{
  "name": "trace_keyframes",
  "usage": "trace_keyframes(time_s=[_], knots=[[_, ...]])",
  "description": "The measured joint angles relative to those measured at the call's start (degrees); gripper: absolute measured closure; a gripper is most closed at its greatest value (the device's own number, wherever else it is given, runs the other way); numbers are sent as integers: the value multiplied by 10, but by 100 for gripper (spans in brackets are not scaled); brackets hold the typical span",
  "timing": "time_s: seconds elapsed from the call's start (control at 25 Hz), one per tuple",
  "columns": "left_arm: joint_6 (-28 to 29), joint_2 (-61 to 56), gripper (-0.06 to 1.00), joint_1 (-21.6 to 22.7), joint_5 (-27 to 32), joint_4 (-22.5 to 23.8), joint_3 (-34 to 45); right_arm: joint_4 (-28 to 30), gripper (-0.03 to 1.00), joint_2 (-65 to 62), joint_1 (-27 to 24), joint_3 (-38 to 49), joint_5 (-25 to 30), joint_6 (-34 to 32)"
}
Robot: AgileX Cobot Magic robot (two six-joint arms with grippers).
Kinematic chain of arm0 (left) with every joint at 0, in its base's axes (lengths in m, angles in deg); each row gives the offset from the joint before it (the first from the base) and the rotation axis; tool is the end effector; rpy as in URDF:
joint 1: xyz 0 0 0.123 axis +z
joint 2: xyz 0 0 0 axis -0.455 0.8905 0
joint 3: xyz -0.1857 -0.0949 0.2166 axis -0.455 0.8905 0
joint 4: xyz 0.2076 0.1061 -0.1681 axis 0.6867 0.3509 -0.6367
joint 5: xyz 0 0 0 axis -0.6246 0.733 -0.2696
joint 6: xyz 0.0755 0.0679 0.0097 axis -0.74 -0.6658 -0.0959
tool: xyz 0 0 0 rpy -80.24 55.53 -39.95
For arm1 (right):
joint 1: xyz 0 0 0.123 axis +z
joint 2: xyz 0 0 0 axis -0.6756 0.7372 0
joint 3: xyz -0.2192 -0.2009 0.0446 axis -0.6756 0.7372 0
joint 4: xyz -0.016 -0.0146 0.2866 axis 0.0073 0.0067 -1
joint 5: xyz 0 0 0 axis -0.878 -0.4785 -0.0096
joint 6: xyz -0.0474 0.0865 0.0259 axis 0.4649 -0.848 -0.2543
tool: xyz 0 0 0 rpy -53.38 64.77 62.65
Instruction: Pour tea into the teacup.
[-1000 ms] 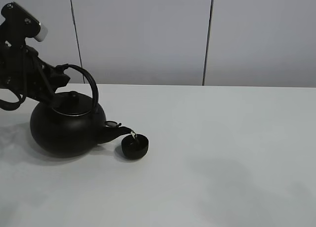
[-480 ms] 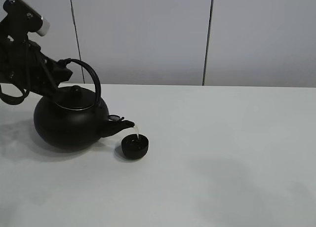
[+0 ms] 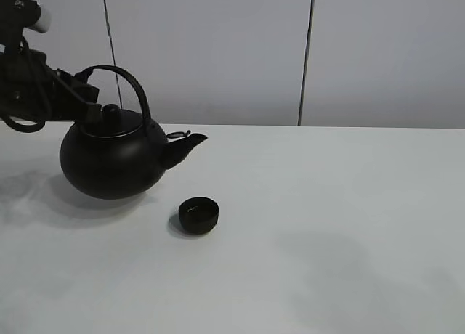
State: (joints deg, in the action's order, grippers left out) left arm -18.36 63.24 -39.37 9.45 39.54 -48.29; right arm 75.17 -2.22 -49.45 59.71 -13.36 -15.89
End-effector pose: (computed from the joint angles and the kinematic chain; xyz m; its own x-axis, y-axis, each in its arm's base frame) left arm 0.3632 -0.1000 0.1526 -0.1934 0.3069 -0.9319 0.4613 0.8667 0.1897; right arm 0.0204 -0.0010 0.2789 -0.4869 -0.0079 -0.8734 0.0763 0.9958 -0.0515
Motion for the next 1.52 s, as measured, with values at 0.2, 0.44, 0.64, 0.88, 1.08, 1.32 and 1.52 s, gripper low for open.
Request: trace_keyframes(time_s=[0.2,0.44,0.64,0.88,1.08,1.32,1.52], knots=[[0,0,83,0,-91,-61,63,0,39,0,0,0,-1,0],[-33,0,83,0,-109,-107,121,0,39,0,0,0,-1,0],[-46,0,83,0,-130,-141,144,0,39,0,0,0,-1,0],[-45,0,83,0,-138,-144,157,0,39,0,0,0,-1,0],[-29,0,83,0,-137,-144,164,0,39,0,0,0,-1,0],[-25,0,83,0,-137,-143,167,0,39,0,0,0,0,0],[-25,0,83,0,-142,-143,173,0,39,0,0,0,0,0]])
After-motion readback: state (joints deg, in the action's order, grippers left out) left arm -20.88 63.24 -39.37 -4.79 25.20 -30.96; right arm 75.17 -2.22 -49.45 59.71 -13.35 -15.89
